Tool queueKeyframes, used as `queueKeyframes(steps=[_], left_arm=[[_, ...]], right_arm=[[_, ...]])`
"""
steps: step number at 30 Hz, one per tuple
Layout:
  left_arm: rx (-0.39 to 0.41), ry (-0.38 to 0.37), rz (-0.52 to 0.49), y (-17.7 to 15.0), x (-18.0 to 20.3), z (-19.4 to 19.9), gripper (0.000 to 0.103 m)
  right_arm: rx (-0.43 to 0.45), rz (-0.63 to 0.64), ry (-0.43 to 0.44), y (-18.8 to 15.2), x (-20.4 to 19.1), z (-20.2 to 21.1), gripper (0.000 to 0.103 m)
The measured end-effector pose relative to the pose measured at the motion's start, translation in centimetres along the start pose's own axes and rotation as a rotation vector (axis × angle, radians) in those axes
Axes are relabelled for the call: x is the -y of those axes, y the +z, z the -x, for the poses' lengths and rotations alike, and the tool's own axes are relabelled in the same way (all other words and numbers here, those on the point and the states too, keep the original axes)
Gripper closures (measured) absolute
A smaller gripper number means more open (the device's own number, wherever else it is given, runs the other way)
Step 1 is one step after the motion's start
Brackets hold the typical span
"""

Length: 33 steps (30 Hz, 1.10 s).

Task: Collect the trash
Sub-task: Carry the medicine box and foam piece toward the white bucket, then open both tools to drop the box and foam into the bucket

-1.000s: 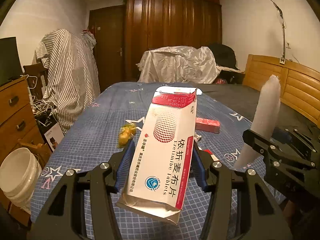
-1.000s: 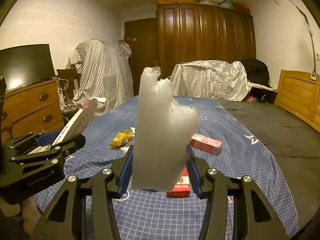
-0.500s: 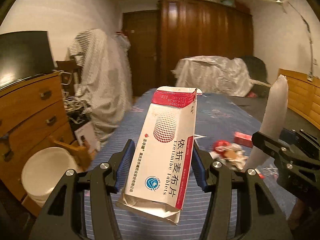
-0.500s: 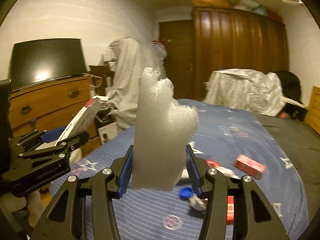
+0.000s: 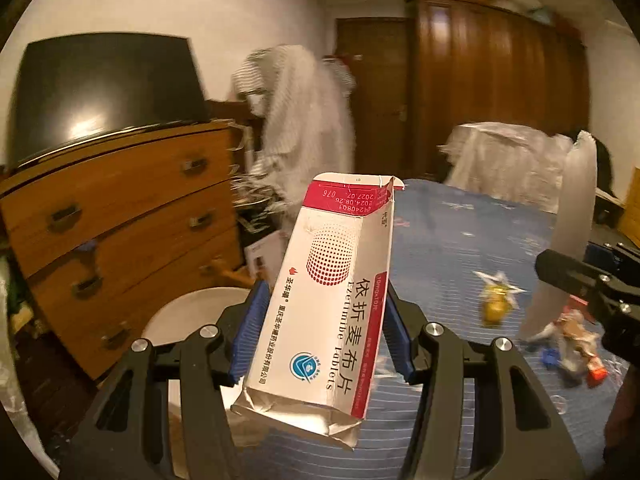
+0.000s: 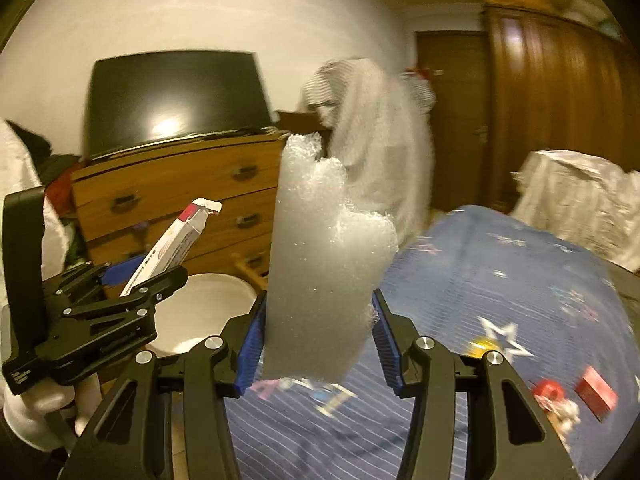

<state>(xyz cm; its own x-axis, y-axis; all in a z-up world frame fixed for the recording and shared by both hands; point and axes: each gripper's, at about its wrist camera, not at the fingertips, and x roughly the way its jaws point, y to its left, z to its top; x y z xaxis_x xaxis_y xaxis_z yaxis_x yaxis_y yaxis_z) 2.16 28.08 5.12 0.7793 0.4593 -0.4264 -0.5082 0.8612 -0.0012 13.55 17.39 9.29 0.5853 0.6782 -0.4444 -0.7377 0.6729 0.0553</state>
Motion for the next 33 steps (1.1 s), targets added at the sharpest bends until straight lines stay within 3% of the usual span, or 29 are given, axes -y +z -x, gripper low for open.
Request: queueKeyframes(steps=[6,11,20,25,33], left_arm=[[-0.058,0.078,0.035,0.6,-6.1,-1.9,0.050],[-0.155,0.097,0.069,0.5,-10.2,-4.8,0.050],[-0.327,0.118,0.115,-1.8,-15.0,-10.3,0.050],[-0.361,0.131,0.123,-2.9,-16.1,-12.1,0.050],[-0.380,0.123,0.136,-3.7,-16.9,-14.1,0.050]], right_arm=[[-0.118,0.018,0.156,4.6,-5.6,-8.4,0.052],[-0.244,0.047,0.223,6.9,-8.8,-16.3,0.052],[-0.537,0.077,0.290,5.1,-13.1,-28.8,0.052],[-0.632,0.097,0.288,3.6,-14.9,-33.0,0.052],[-0.644,0.101,0.294,2.5,-14.8,-35.2,0.052]])
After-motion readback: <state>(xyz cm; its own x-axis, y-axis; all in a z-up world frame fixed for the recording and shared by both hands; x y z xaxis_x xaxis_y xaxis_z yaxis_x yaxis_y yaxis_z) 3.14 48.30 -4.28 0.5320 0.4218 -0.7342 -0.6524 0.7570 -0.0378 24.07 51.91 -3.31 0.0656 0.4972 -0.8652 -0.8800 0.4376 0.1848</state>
